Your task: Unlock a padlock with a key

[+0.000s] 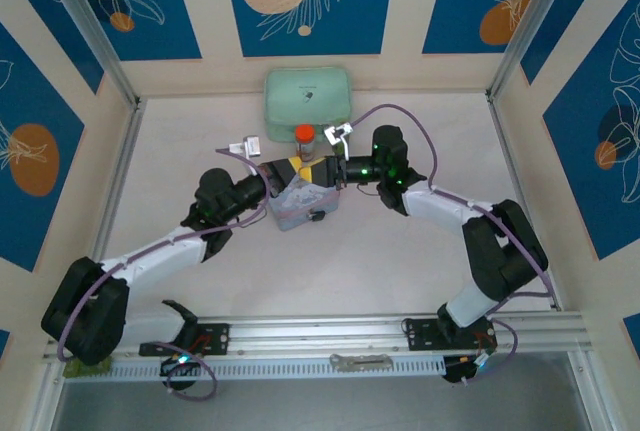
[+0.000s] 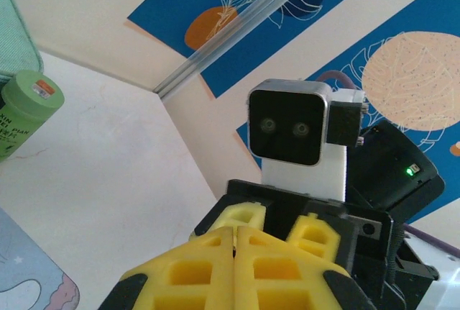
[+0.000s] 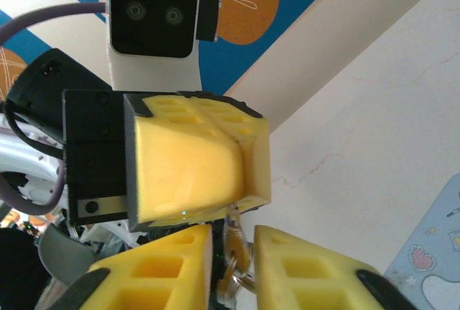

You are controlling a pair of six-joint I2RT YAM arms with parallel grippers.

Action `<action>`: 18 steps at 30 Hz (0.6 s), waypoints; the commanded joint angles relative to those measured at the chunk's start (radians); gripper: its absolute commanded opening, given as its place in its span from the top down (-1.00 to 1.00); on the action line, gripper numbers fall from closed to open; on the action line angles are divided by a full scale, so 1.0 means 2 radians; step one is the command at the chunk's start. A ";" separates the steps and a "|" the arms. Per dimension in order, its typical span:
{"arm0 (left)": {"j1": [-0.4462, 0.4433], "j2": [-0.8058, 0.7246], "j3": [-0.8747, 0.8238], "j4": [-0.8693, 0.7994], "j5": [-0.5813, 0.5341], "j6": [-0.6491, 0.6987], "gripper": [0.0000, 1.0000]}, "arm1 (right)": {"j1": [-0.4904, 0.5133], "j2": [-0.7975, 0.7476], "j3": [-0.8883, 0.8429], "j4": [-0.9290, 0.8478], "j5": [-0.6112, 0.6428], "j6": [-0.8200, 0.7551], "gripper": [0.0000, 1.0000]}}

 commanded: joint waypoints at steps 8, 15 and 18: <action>-0.008 -0.005 -0.007 0.025 -0.001 -0.006 0.85 | -0.002 0.003 0.007 0.006 -0.005 0.001 1.00; -0.009 -0.052 -0.013 -0.120 -0.068 0.049 -0.86 | -0.029 -0.044 0.021 -0.212 0.053 -0.108 1.00; -0.022 -0.075 -0.030 -0.194 -0.126 0.071 -0.67 | -0.032 -0.068 0.034 -0.352 0.142 -0.171 1.00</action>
